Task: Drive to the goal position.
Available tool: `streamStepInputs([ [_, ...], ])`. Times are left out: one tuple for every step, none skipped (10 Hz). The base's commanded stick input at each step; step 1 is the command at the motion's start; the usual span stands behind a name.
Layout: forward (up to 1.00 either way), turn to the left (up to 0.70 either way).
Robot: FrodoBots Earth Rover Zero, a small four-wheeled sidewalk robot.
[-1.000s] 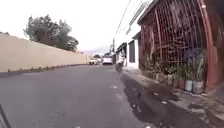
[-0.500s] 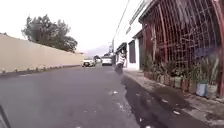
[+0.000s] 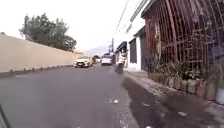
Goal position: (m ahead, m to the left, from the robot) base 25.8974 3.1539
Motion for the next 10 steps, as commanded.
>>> streamStepInputs([
  [1.0,0.25],
  [1.0,0.35],
  [1.0,0.15],
  [1.0,0.0],
  [1.0,0.0],
  [1.0,0.0],
  [1.0,0.02],
  [1.0,0.05],
  [1.0,0.13],
  [1.0,0.17],
])
